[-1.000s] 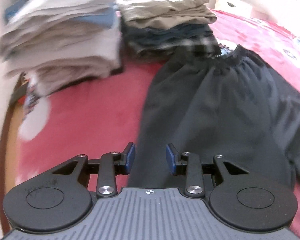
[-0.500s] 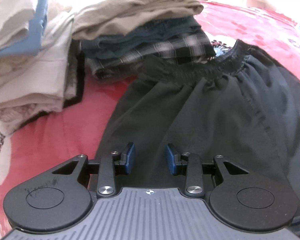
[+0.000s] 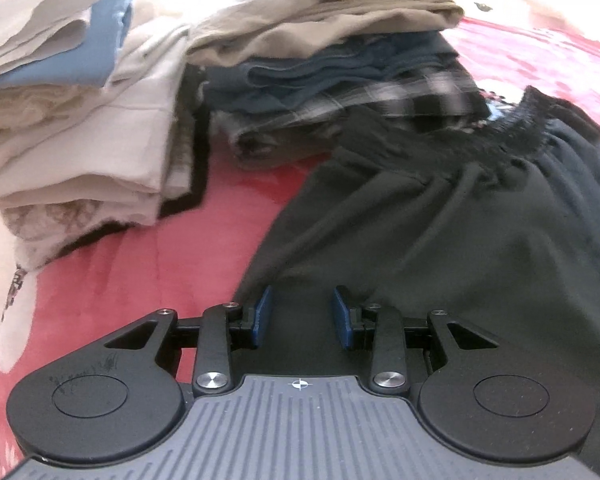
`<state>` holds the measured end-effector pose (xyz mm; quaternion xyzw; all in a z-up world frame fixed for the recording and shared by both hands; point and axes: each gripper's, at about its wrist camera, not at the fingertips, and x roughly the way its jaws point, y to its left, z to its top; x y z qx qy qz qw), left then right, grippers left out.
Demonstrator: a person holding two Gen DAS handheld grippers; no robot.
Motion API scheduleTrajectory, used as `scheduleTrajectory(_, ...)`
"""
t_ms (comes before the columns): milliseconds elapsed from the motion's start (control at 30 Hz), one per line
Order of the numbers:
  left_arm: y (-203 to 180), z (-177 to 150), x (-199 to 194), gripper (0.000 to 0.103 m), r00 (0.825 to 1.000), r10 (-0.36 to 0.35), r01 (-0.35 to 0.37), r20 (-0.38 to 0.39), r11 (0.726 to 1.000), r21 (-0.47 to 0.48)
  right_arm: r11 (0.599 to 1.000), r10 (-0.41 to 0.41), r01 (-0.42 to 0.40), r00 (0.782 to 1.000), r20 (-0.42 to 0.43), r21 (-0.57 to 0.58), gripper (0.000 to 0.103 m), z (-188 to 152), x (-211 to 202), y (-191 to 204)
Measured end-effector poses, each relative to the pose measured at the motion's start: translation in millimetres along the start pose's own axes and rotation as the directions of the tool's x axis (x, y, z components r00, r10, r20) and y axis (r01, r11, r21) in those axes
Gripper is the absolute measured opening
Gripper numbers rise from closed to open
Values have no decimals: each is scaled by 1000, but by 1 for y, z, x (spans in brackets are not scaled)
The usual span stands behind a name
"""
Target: Fold clothes
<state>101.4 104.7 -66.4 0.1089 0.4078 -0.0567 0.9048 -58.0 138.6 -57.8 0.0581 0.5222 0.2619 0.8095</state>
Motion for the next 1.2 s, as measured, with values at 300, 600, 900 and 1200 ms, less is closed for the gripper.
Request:
scheduleTrajectory(300,13,11,-20,33,992,67,-58,103,994,-93,999,35,-35,999,17,16,10,-2,3,-5)
scheduleTrajectory(600,-25,28,-18,33,988,-105,104,116,994,14,998,57,-58,998,25,23,10,-4,1,-8)
scheduleTrajectory(900,-25,57,51,35,995,-3,3,102,1000,5,997,66,-66,997,32,24,10,-5,1,-8)
scheduleTrajectory(1200,-18,72,34,36,989,31,-17,145,995,-100,994,89,-98,980,181,43,15,-14,-33,-10)
